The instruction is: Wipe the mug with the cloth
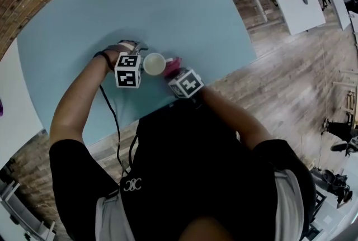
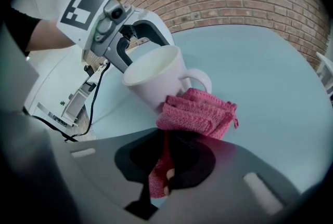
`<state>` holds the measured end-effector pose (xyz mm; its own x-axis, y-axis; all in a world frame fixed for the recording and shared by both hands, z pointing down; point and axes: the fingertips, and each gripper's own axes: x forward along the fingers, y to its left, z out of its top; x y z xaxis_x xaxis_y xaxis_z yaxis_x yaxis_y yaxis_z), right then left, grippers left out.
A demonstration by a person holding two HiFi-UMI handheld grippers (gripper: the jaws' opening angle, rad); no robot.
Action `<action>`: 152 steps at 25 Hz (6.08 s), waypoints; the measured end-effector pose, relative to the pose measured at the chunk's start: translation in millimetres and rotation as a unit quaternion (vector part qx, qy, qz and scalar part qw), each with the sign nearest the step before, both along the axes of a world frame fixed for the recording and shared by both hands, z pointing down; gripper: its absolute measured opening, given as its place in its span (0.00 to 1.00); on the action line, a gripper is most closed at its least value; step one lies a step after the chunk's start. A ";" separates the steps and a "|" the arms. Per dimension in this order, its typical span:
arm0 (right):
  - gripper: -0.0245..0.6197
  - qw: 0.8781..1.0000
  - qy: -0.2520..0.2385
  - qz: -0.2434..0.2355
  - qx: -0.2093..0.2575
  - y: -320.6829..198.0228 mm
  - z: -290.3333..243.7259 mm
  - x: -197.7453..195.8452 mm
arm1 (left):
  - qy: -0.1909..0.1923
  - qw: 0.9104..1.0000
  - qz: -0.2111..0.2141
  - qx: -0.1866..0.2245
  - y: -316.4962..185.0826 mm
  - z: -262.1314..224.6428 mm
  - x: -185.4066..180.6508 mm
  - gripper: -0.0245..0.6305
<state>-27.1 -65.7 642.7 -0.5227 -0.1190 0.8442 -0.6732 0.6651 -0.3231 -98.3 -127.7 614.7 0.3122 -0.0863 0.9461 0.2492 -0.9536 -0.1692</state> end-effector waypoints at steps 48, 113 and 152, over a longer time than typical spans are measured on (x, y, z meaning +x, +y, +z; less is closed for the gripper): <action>0.10 0.817 0.144 -0.500 0.248 -6.6 -43.8 -11.3 | 0.045 0.986 -0.159 -0.020 30.5 -2.2 -4.3 0.52; 0.10 0.962 -0.139 0.079 0.220 -65.3 -123.6 23.5 | 0.387 0.650 -0.655 0.001 51.5 -61.0 -88.0 0.05; 0.10 0.958 -0.173 -0.041 0.224 -119.2 -114.0 163.4 | 0.351 0.562 -0.745 0.077 76.5 -55.7 36.3 0.05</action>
<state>136.3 -184.8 528.7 -0.7853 -0.3747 0.4928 -0.5166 0.8354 -0.1880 -62.0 -51.2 559.0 0.0774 -0.8100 0.5813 -0.9862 0.0232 0.1637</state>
